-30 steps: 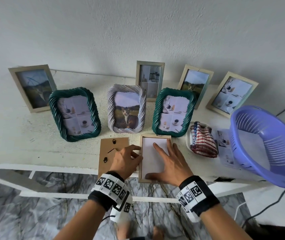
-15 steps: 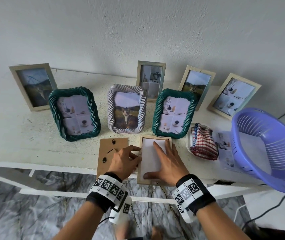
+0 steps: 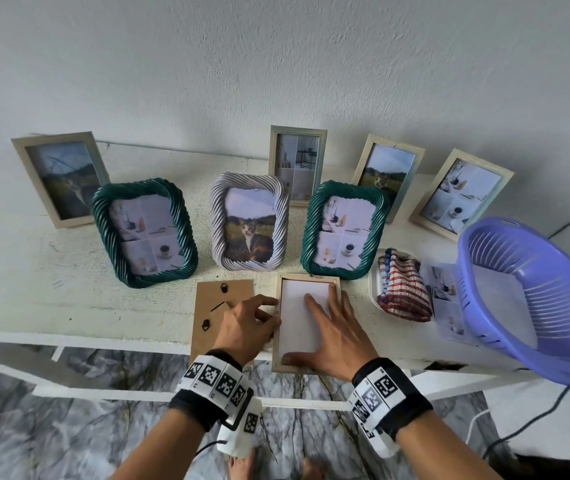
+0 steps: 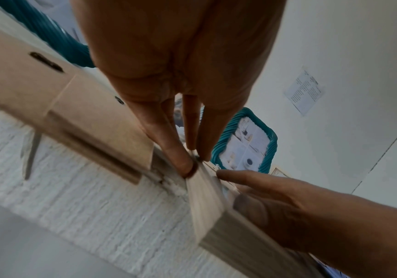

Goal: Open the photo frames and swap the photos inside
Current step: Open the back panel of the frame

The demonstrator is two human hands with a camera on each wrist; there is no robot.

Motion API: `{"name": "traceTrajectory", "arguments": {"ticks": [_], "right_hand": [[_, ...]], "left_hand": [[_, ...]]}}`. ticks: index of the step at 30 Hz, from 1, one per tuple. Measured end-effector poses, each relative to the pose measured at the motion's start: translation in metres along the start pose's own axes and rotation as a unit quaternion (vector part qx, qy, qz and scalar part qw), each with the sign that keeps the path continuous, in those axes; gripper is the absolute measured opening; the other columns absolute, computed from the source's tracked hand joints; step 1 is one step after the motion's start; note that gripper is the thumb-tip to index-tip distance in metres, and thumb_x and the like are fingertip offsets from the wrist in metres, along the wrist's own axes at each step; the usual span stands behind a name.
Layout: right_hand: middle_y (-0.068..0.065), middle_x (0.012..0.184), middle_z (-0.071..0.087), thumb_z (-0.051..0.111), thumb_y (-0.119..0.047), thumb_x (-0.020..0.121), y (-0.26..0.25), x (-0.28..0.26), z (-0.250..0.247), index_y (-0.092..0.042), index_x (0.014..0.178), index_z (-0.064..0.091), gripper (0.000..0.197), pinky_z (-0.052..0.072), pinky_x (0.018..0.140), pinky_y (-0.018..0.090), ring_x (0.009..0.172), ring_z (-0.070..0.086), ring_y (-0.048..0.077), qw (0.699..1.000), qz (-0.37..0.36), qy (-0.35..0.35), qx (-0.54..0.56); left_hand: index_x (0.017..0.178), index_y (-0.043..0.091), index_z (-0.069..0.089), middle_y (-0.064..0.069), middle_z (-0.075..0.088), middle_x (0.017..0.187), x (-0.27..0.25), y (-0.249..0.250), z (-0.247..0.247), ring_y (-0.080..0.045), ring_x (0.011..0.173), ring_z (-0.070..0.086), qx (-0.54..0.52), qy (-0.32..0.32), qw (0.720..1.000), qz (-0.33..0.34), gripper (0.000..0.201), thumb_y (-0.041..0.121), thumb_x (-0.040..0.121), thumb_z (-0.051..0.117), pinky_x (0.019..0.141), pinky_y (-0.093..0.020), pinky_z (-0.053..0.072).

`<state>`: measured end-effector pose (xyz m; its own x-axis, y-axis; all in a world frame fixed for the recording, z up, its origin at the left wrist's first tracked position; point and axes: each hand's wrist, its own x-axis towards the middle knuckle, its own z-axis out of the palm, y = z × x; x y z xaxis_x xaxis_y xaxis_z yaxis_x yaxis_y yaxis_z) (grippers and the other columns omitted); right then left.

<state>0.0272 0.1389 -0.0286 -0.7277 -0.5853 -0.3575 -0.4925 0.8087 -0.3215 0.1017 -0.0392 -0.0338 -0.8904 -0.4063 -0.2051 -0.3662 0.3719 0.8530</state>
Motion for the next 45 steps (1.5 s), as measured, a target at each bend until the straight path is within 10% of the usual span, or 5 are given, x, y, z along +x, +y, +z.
{"name": "traceTrajectory", "arguments": {"ticks": [14,23,31,36,45], "right_hand": [[0.014,0.159,-0.020,0.069,-0.078,0.057,-0.010,0.004,-0.001,-0.033,0.150,-0.022,0.137,0.004,0.119,0.047,0.146,-0.014,0.038,0.998,0.030,0.000,0.059],[0.011,0.150,0.039,0.063,-0.079,0.060,-0.005,0.002,0.008,-0.031,0.151,0.017,0.113,0.034,0.112,0.048,0.138,0.034,0.036,0.988,0.000,0.154,0.019],[0.010,0.162,0.003,0.076,-0.040,0.080,-0.007,-0.007,-0.009,-0.027,0.153,0.022,0.091,0.032,0.110,0.033,0.145,0.018,0.028,0.977,-0.027,0.186,0.096],[0.005,0.158,0.014,0.069,-0.007,0.086,-0.003,-0.010,-0.018,-0.014,0.147,0.037,0.070,0.022,0.108,0.004,0.145,0.015,0.010,0.906,-0.075,0.341,0.241],[-0.001,0.079,0.070,0.066,-0.011,0.090,-0.002,-0.044,-0.047,-0.013,0.092,0.070,0.004,0.048,0.070,0.024,0.074,0.060,0.008,0.768,-0.045,0.284,0.572]], "left_hand": [[0.108,0.024,0.069,0.005,0.073,0.078,0.000,0.001,-0.001,-0.008,0.059,0.069,-0.006,-0.008,1.000,-0.009,0.025,0.015,0.085,0.070,0.063,-0.025,0.059],[0.110,0.029,0.067,0.005,0.073,0.087,0.002,-0.002,-0.001,-0.010,0.067,0.070,0.029,-0.013,0.999,0.005,0.026,0.023,0.085,0.070,0.071,-0.036,0.060],[0.113,0.022,0.067,0.001,0.053,0.112,0.002,0.015,0.010,-0.015,0.098,0.056,0.081,0.015,0.994,0.071,0.033,0.039,0.086,0.069,0.087,-0.031,0.045],[0.097,0.017,0.063,0.003,0.071,0.085,0.008,0.025,0.011,-0.013,0.076,0.066,-0.001,0.014,0.997,0.077,0.012,0.025,0.089,0.066,0.069,-0.030,0.052],[0.108,0.017,0.065,0.002,0.058,0.108,-0.012,0.054,0.013,-0.008,0.088,0.062,0.032,0.085,0.979,0.182,0.025,0.028,0.086,0.071,0.075,-0.023,0.053]]}}
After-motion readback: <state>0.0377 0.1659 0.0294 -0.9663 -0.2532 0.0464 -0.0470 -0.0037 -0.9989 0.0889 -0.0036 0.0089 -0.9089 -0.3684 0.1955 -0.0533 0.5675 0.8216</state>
